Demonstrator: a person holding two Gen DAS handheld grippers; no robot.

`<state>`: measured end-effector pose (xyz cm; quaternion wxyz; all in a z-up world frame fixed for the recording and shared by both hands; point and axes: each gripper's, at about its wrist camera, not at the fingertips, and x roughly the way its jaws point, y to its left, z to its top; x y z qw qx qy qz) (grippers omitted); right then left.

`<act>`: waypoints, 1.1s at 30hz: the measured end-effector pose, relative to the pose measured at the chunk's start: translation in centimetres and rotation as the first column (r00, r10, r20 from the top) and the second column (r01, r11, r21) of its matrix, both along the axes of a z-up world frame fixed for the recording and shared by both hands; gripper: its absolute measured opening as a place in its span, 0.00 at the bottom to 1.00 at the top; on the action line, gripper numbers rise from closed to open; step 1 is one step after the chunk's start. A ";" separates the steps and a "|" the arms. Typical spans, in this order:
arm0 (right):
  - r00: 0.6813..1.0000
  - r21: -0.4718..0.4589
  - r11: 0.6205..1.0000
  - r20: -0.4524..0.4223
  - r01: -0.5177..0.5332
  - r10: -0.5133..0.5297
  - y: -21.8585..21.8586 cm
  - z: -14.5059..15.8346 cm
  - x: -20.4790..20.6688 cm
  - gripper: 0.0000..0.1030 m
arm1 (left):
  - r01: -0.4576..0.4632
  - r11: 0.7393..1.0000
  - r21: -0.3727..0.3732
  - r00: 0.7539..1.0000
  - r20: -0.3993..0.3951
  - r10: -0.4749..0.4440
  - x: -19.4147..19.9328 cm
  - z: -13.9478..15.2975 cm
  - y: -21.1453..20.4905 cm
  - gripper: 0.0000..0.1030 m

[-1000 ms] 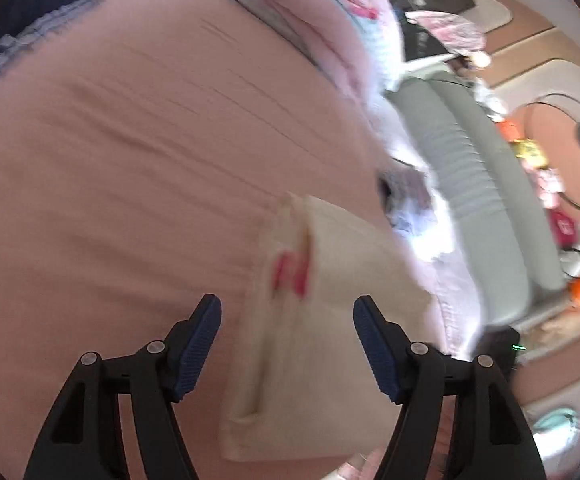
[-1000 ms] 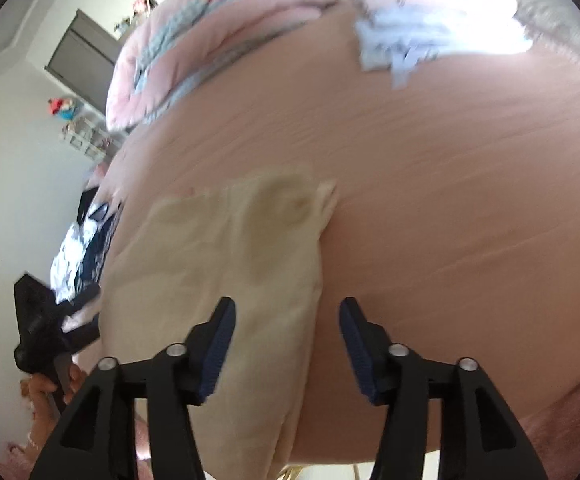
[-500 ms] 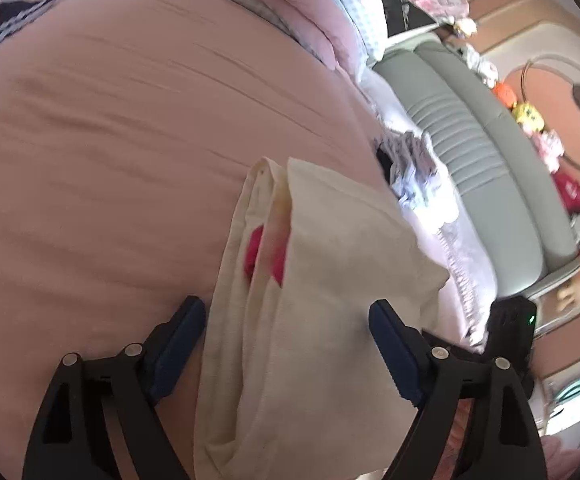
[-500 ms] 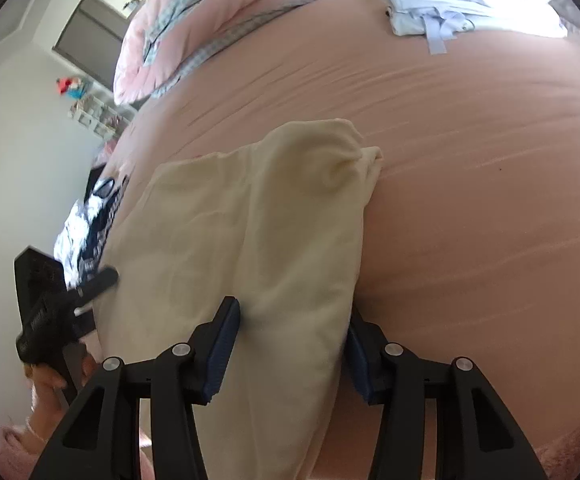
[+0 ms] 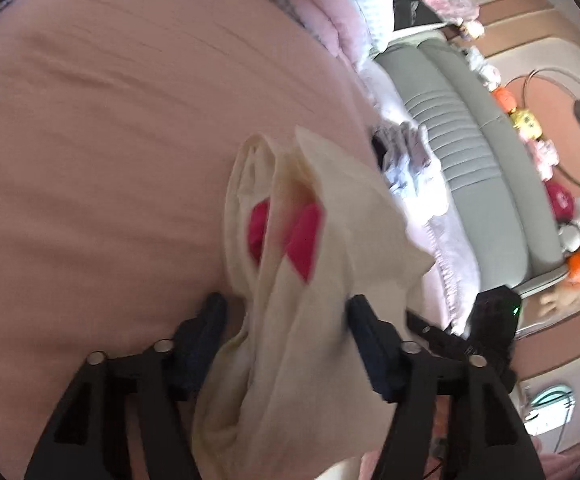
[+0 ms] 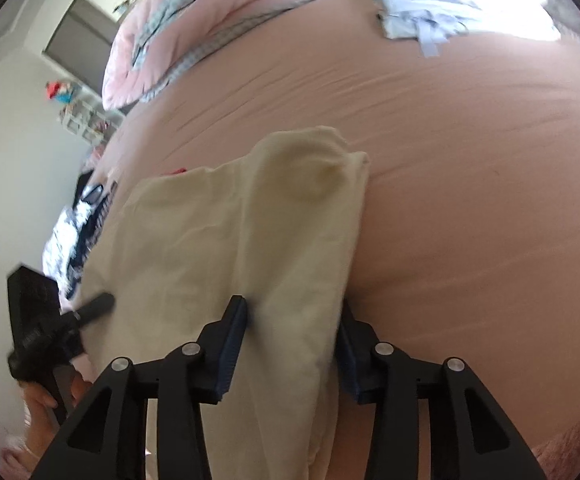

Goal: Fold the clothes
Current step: 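Grasp the folded cream shirt bundle with both grippers and lift it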

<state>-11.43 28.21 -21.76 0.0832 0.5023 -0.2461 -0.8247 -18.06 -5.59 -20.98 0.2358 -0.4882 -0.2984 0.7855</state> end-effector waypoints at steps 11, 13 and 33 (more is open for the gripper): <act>0.997 0.079 0.996 -0.056 -0.049 0.054 -2.9 2.4 0.0 0.29 | 0.005 0.981 -0.193 0.992 -0.120 -0.029 3.2 3.8 2.4 0.33; 0.998 0.108 0.993 -0.037 -0.053 0.057 -3.2 2.0 0.0 0.29 | 0.009 0.980 -0.199 0.995 -0.096 -0.029 3.2 3.3 2.3 0.33; 0.983 0.123 0.988 -0.147 -0.094 0.112 -3.1 4.3 2.4 0.19 | -0.047 0.978 -0.205 0.988 -0.151 0.015 3.9 4.1 1.7 0.32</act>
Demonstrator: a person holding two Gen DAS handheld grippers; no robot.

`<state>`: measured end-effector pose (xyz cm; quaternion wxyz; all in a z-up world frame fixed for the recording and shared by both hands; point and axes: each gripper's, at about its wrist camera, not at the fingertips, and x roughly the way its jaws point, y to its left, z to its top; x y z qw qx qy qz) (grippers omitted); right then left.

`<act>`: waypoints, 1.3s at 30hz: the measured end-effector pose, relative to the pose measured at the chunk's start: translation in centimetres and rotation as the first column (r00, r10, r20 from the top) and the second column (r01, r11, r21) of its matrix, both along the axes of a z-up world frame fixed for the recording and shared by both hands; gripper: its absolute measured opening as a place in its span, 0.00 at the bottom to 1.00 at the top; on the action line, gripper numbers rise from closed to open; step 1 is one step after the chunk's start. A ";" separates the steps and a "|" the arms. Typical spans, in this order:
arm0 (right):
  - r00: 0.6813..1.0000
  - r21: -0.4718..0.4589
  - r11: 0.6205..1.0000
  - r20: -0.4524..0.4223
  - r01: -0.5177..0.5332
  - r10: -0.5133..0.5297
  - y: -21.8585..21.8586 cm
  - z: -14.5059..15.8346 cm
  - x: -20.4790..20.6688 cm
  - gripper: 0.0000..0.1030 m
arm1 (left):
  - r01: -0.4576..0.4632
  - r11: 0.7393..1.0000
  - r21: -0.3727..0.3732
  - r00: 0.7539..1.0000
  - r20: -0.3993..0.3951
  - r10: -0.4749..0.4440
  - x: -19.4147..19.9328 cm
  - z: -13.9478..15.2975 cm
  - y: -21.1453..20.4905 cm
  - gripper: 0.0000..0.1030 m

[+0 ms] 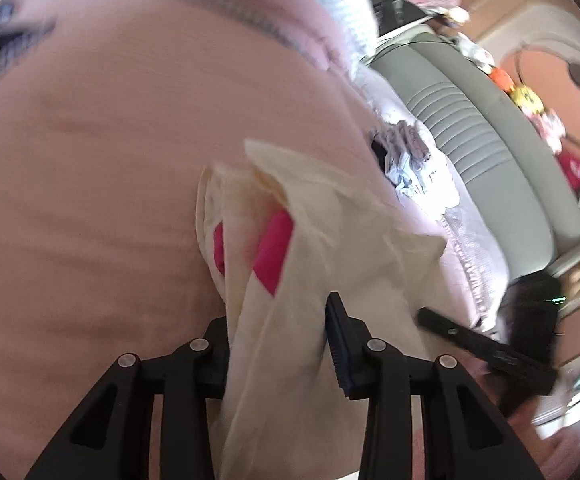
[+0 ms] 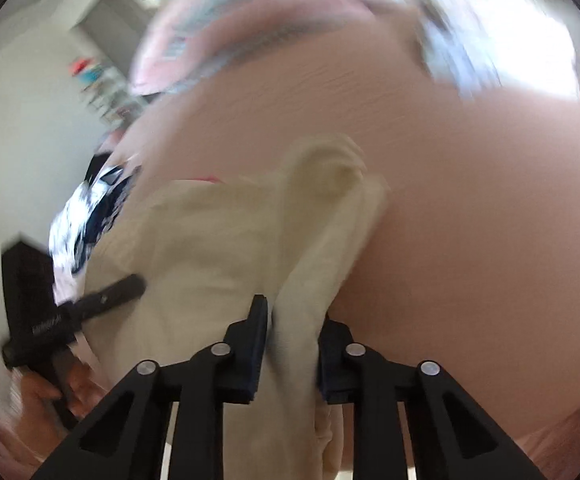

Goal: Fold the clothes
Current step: 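Grasp the folded cream shirt bundle with both grippers and lift it, then carry the shirt bundle to the white clothes stack and lower it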

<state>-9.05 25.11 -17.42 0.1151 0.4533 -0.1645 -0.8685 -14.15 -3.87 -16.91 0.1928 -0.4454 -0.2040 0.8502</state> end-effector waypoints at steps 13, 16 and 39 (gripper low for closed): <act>0.981 -0.174 0.977 0.169 0.122 -0.093 3.9 -3.6 -0.4 0.38 | -0.060 0.983 0.176 0.986 0.163 0.032 -1.5 -3.4 -2.9 0.46; 0.988 -0.156 0.985 0.145 0.070 -0.047 2.1 -3.3 -1.2 0.25 | -0.033 0.992 0.119 0.993 0.117 0.019 -1.2 -2.3 -2.0 0.35; 0.973 -0.113 0.967 -0.012 0.228 -0.231 15.9 9.0 -4.1 0.14 | 0.200 0.979 0.039 0.977 -0.086 -0.196 -9.8 10.4 16.2 0.27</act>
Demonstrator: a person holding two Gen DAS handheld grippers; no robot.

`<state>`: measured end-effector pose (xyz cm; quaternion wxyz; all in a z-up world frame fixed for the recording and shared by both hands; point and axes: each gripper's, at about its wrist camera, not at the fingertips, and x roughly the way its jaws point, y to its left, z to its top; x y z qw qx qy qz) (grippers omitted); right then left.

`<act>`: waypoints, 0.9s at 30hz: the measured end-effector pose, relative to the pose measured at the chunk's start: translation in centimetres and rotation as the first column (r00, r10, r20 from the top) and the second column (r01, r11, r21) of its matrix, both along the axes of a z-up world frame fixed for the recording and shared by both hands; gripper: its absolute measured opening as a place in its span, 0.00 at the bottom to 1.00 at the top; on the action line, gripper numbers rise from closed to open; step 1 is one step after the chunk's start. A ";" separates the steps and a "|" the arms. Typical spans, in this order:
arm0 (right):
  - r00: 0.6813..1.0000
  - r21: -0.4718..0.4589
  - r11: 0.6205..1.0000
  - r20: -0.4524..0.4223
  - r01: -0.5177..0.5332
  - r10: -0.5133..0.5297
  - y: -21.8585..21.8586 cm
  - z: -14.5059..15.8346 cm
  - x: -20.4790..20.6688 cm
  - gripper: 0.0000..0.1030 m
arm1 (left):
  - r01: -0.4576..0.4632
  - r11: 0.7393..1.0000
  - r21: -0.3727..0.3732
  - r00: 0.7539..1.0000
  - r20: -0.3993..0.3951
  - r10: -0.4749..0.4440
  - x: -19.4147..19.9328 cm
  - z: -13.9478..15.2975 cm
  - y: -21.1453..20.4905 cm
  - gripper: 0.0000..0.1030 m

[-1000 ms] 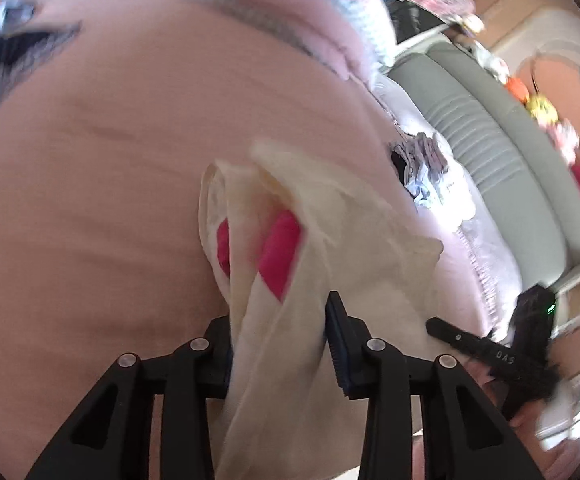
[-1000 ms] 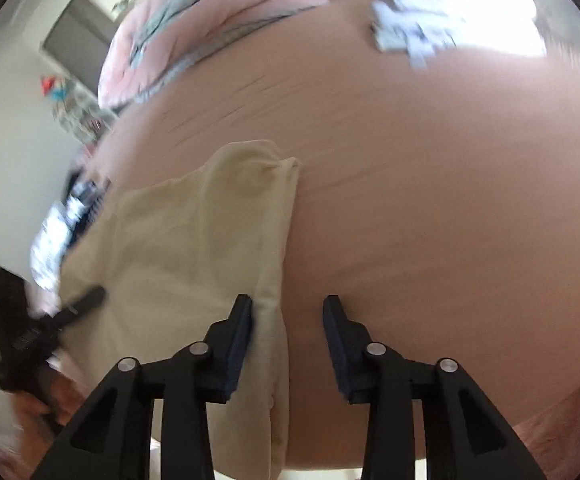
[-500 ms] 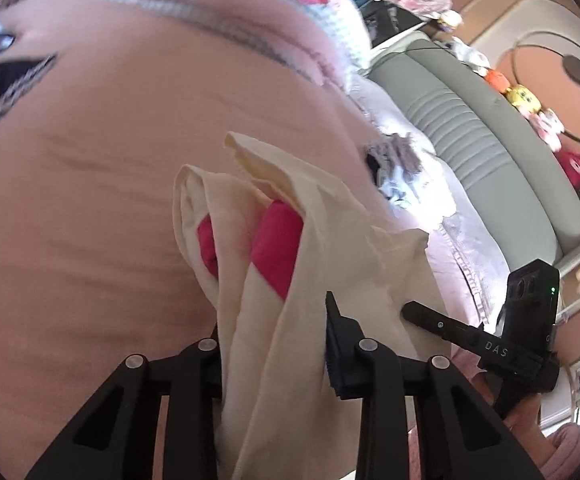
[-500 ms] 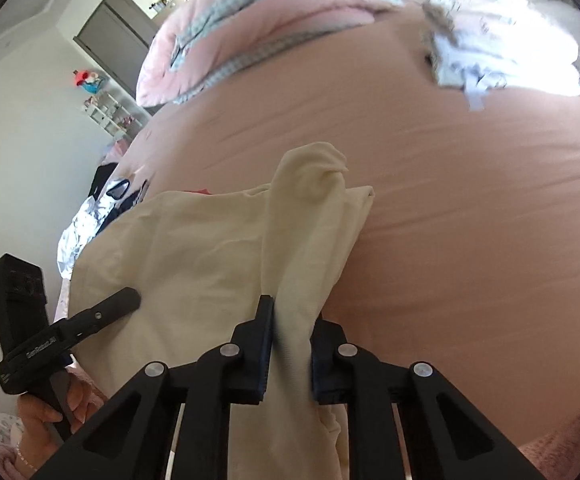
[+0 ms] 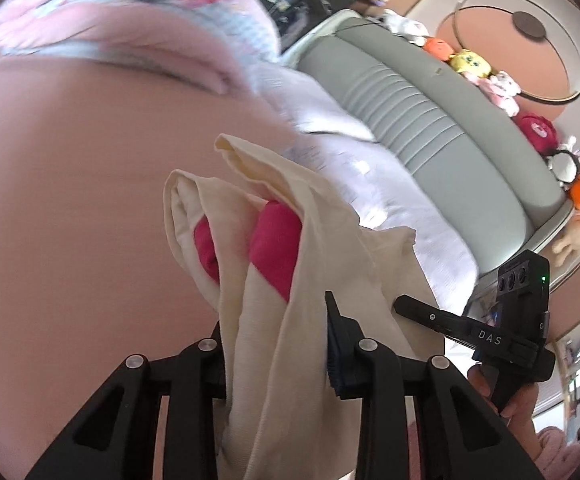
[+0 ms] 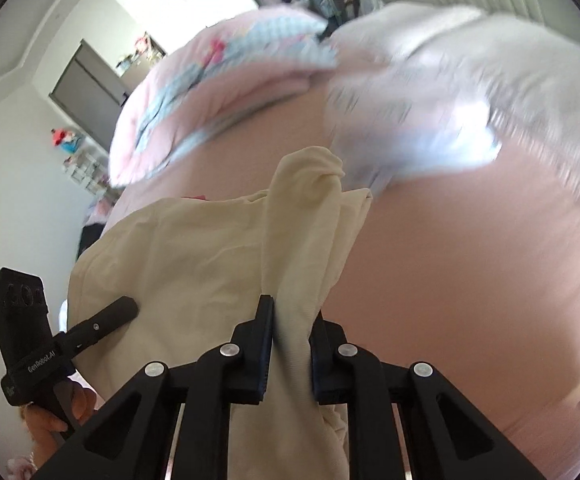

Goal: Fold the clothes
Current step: 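Carry the shirt bundle to the white clothes stack and lower it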

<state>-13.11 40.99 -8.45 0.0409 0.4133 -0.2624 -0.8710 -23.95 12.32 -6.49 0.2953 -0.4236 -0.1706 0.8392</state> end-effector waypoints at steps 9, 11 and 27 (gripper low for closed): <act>0.992 0.080 0.991 -0.075 0.104 -0.098 13.0 6.2 -8.6 0.14 | 0.049 0.996 0.070 0.998 -0.054 -0.045 -12.2 3.8 10.9 0.27; 0.991 0.086 0.990 -0.091 0.109 -0.101 15.3 6.5 -10.7 0.14 | 0.053 0.995 0.079 0.997 -0.052 -0.049 -14.5 3.4 12.4 0.27; 0.971 -0.054 0.972 -0.061 0.230 -0.233 25.1 -4.1 -17.9 0.24 | 0.028 0.995 0.099 0.999 0.044 -0.032 -23.2 -4.2 13.9 0.42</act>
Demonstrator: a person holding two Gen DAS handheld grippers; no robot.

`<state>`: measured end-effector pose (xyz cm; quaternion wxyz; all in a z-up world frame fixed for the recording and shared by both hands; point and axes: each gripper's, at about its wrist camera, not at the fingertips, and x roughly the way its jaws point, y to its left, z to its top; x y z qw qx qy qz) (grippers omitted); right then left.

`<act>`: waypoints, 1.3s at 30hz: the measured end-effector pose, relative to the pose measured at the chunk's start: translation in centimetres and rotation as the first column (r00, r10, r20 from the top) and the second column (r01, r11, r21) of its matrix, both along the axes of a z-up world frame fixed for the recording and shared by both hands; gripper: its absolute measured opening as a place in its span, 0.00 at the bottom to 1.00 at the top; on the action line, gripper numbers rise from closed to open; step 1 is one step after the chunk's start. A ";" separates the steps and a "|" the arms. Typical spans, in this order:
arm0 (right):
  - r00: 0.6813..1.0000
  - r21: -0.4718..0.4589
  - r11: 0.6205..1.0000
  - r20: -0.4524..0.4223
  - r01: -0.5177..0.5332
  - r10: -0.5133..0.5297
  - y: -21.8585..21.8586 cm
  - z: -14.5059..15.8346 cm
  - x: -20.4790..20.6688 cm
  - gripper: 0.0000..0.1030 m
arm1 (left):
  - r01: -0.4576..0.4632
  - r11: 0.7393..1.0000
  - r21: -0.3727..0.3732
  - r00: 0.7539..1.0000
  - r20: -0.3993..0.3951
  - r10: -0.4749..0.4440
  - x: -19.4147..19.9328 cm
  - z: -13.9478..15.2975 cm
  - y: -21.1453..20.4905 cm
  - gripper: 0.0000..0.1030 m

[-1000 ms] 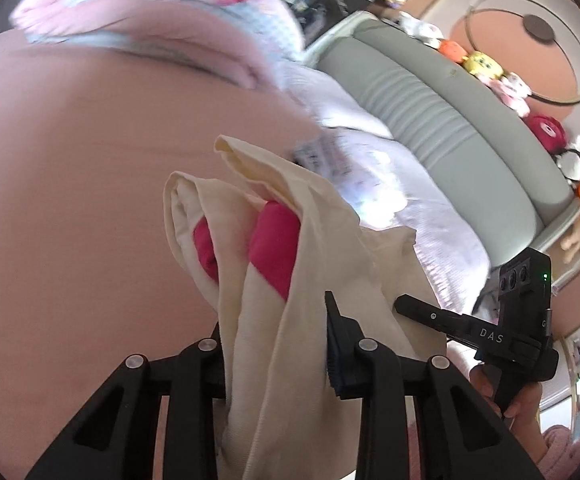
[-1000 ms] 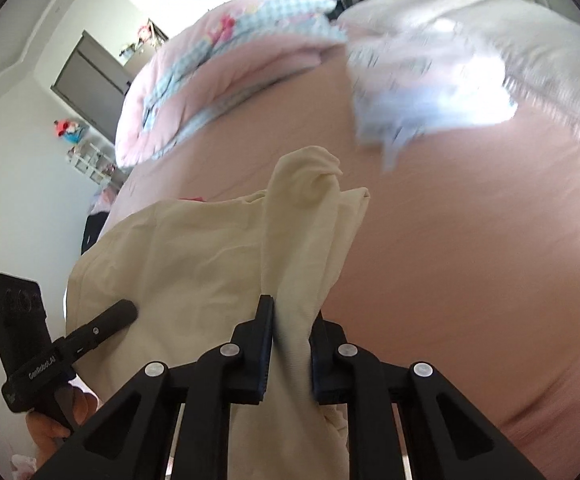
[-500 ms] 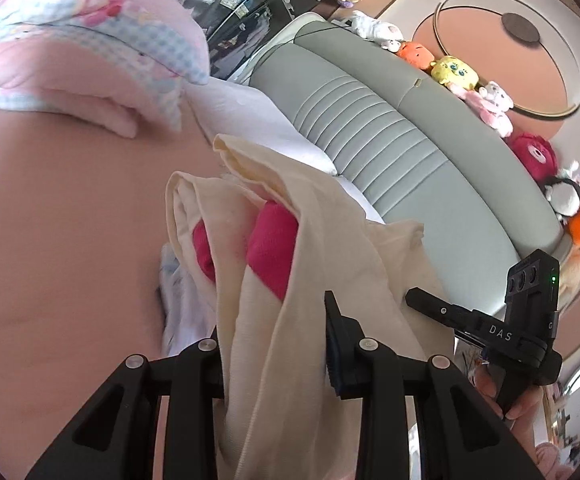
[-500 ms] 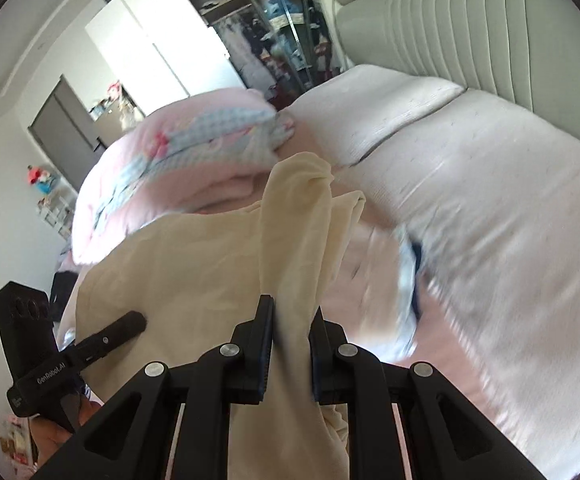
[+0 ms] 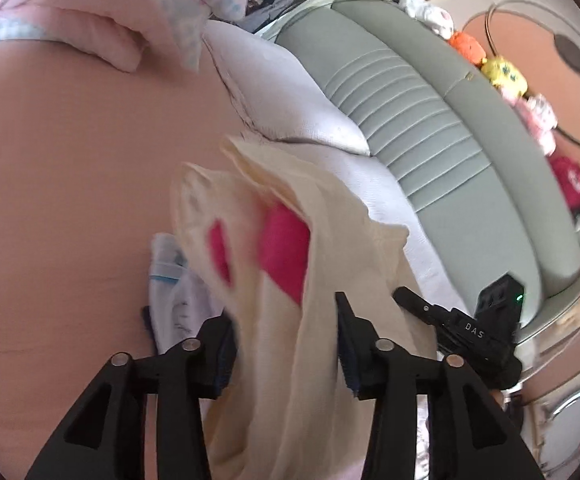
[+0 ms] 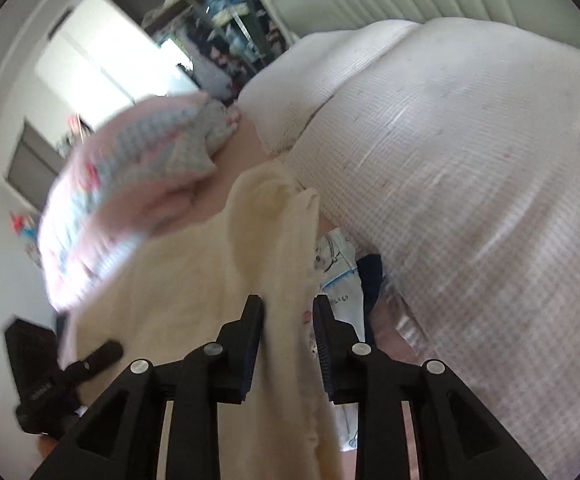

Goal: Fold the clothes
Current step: 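Carry the shirt bundle to the white clothes stack and lower it, then open both grippers to release the shirt onto the stack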

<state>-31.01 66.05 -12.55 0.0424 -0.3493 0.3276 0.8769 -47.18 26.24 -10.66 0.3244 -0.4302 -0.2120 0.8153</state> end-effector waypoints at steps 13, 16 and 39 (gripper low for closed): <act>0.989 0.372 0.917 0.024 -0.141 0.143 -7.1 5.5 -4.3 0.25 | 0.031 0.914 -0.404 0.900 -0.386 -0.201 1.6 3.1 8.9 0.42; 0.989 0.367 0.919 0.066 -0.144 0.129 -6.7 1.7 -5.5 0.25 | 0.009 0.907 -0.420 0.916 -0.361 -0.176 0.3 0.7 8.9 0.42; 1.000 0.434 0.901 -0.021 -0.003 0.013 -11.4 7.3 0.4 0.74 | -0.119 0.972 -0.203 0.960 -0.275 0.060 3.4 3.0 0.6 0.74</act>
